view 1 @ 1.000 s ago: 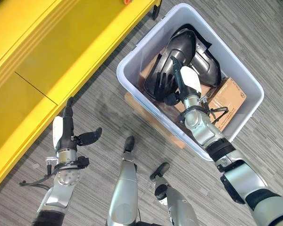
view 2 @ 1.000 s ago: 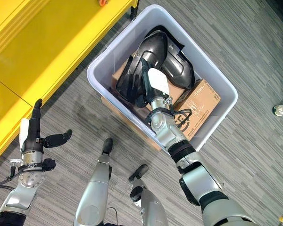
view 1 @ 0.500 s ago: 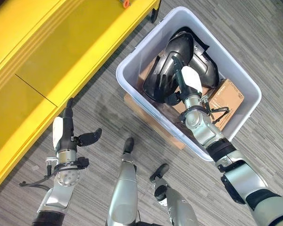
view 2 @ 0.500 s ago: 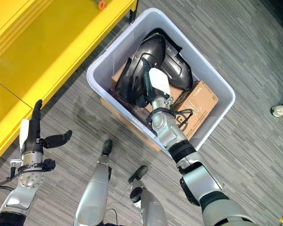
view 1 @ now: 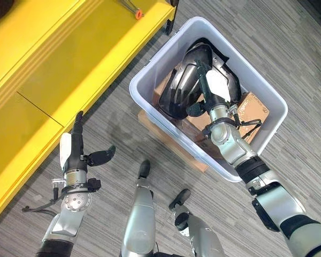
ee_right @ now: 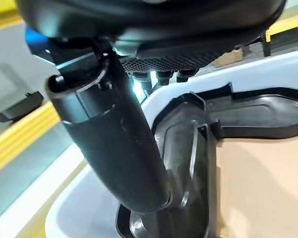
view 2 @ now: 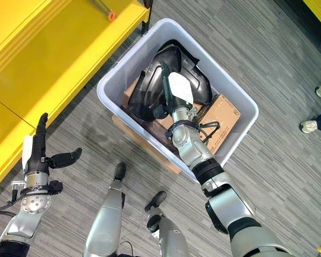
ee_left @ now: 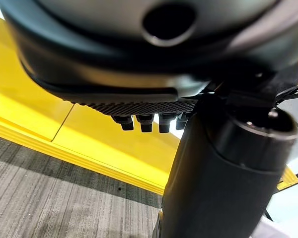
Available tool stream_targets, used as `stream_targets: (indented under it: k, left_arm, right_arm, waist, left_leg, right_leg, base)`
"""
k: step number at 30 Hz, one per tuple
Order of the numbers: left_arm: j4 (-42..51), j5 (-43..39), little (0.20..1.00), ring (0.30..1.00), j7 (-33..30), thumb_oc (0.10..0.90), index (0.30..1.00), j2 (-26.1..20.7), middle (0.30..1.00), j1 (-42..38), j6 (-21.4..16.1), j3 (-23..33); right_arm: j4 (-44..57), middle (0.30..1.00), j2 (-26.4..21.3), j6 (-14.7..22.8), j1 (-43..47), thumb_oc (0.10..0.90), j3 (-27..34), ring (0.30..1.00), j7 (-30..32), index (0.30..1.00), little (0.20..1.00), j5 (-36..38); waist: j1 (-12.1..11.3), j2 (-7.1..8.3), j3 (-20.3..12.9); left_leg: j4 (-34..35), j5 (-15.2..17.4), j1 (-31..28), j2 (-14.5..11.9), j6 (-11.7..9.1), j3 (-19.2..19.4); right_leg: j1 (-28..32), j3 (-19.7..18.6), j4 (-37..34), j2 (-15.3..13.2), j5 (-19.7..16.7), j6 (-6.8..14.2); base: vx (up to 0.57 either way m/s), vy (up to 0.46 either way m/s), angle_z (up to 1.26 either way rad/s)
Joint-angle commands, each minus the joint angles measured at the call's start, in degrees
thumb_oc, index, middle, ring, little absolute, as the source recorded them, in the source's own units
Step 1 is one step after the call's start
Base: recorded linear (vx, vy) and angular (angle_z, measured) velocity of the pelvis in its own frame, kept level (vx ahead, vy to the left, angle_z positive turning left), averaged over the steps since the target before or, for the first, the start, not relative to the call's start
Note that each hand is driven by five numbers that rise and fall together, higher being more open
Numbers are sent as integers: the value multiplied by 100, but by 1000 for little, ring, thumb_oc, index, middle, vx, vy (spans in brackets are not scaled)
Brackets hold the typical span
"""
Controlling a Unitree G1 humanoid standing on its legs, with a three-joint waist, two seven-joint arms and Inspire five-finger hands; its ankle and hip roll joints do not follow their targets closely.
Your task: Move parts from the plastic box to the shelf.
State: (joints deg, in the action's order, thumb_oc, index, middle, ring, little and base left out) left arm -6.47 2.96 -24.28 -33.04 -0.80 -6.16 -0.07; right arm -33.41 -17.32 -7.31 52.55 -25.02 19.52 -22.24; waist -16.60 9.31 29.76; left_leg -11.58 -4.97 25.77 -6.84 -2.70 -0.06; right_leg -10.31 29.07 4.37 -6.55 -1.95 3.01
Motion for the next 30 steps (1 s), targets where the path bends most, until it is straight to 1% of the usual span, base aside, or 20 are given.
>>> stream_targets:
  k: [1,12,20,25,30]
  left_arm:
    - [388,70,1000,1000,-93,900,1000,-371,1000,205,-290,122]
    - [385,120,1000,1000,-94,900,1000,-319,1000,205,-243,113]
    - [401,161,1000,1000,-109,900,1000,-291,1000,211,-211,95]
    - [426,201,1000,1000,-103,900,1000,-287,1000,260,-182,152]
    - [433,242,1000,1000,-133,900,1000,-264,1000,259,-170,198]
  right_arm:
    - [617,1000,-209,279,203,900,164,1000,288,1000,1000,78]
    - [789,1000,-115,346,-30,900,191,1000,214,1000,1000,163]
    - [813,1000,-50,375,-201,900,170,1000,166,1000,1000,238]
    - [837,1000,-65,359,-340,900,93,1000,64,1000,1000,110]
    - [900,1000,-82,355,-443,900,38,1000,-36,1000,1000,-29]
  waist:
    - [49,178,-609]
    - [104,154,-603]
    - [132,115,-513]
    - [142,92,-436]
    - [166,114,-392]
  left_leg:
    - [53,532,-277,-203,-78,362]
    - [27,546,-311,-224,-76,371]
    - [60,500,-266,-218,-79,358]
    - [94,462,-236,-217,-88,361]
    - [73,470,-211,-232,-88,371]
  right_leg:
    - [449,-369,-34,-772,-57,718]
    - [457,-380,4,-759,-3,701]
    - [403,-376,-3,-760,-14,699]
    - [363,-354,12,-760,-8,703]
    - [334,-369,35,-752,-10,695]
  base:
    - [0,0,0]
    - [0,0,0]
    - [0,0,0]
    - [0,0,0]
    - [0,0,0]
